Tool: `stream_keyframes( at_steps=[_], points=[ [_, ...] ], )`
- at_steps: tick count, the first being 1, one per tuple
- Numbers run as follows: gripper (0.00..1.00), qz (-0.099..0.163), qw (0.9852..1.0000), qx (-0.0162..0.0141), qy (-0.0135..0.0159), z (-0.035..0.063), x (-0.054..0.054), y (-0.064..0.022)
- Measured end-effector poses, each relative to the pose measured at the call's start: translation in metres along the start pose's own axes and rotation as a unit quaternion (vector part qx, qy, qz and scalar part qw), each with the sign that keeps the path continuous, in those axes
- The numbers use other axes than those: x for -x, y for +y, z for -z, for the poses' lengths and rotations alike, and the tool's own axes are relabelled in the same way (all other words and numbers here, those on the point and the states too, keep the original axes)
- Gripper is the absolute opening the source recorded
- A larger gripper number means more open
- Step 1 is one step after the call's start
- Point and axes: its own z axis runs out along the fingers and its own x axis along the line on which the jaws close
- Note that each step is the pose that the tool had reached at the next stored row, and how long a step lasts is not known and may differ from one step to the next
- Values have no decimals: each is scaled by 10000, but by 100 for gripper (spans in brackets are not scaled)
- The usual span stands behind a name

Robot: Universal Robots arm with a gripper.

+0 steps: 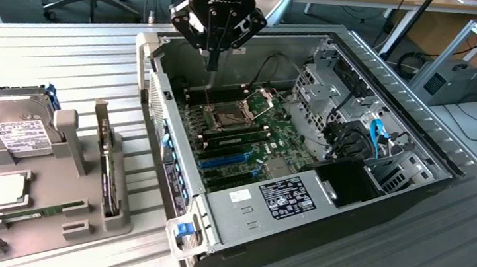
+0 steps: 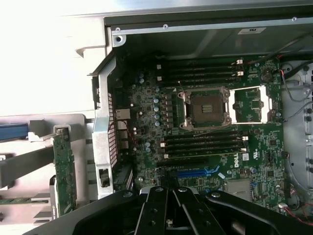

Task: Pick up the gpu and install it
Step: 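Reach for the gpu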

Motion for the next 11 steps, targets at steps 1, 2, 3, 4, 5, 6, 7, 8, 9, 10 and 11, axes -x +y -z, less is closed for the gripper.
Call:
stream_keyframes(
  at_steps=[1, 2, 3, 4, 5, 6, 7, 8, 9, 10, 11],
  points=[
    [11, 0, 10000, 0, 0, 0, -2, 0],
    [11, 0, 10000, 0, 0, 0, -6, 0],
    [11, 0, 10000, 0, 0, 0, -16, -1],
    [11, 0, 10000, 0, 0, 1, -22, -2],
    [11, 0, 10000, 0, 0, 1, -28, -2],
    [11, 0, 10000, 0, 0, 1, -35, -3],
    [11, 0, 10000, 0, 0, 1, -40, -3],
    [11, 0, 10000, 0, 0, 1, -47, -4],
    [11, 0, 10000, 0, 0, 2, -52, -4],
    [11, 0, 10000, 0, 0, 2, -57, -4],
    [11, 0, 10000, 0, 0, 2, -62, -4]
  ],
)
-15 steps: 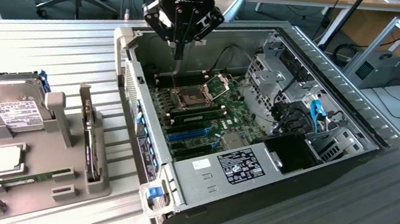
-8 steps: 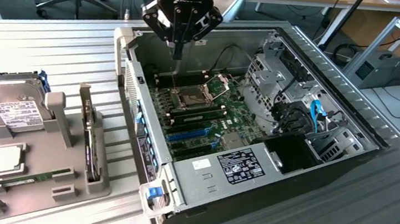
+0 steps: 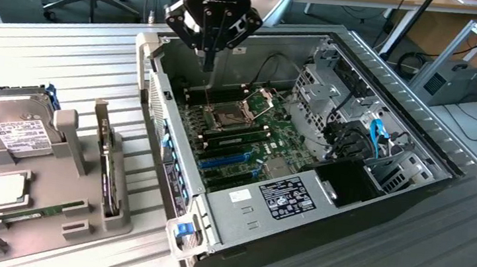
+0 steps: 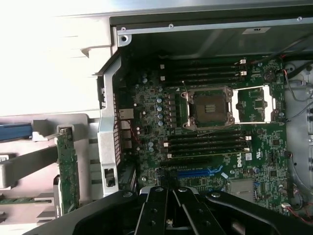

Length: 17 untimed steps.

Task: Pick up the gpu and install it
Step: 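Reach for the gpu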

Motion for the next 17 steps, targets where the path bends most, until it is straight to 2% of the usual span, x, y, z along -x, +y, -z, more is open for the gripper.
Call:
stream_keyframes(
  at_steps=[17],
  points=[
    [11, 0, 10000, 0, 0, 2, -73, -6]
  ],
)
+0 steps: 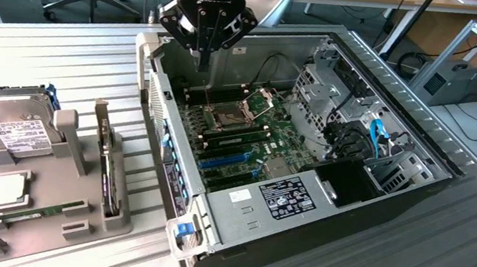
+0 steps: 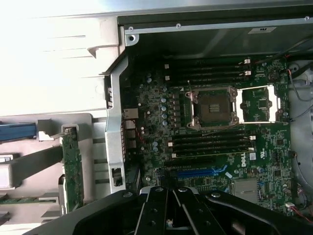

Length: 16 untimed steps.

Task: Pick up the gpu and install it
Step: 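Reach for the gpu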

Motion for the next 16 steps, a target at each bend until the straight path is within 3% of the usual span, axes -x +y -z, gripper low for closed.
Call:
stream_keyframes(
  at_steps=[16],
  points=[
    [11, 0, 10000, 0, 0, 2, -69, -5]
  ],
)
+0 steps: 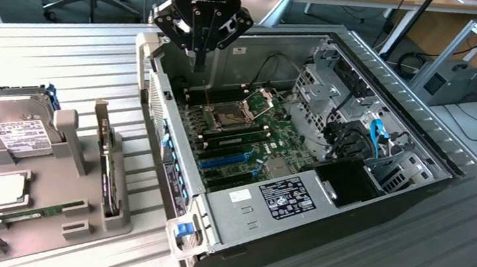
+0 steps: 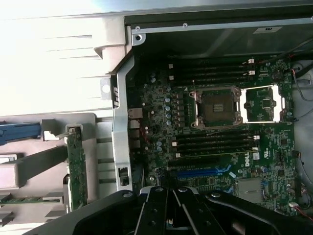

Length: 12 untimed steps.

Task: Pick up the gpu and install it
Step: 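Reach for the gpu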

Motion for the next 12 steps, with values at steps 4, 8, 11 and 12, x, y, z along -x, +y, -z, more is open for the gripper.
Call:
stream_keyframes(
  at_steps=[4, 8, 11, 12],
  points=[
    [11, 0, 10000, 0, 0, 0, -12, -1],
    [11, 0, 10000, 0, 0, 0, -24, -2],
    [11, 0, 10000, 0, 0, 1, -33, -3],
    [11, 0, 10000, 0, 0, 1, -36, -3]
  ],
)
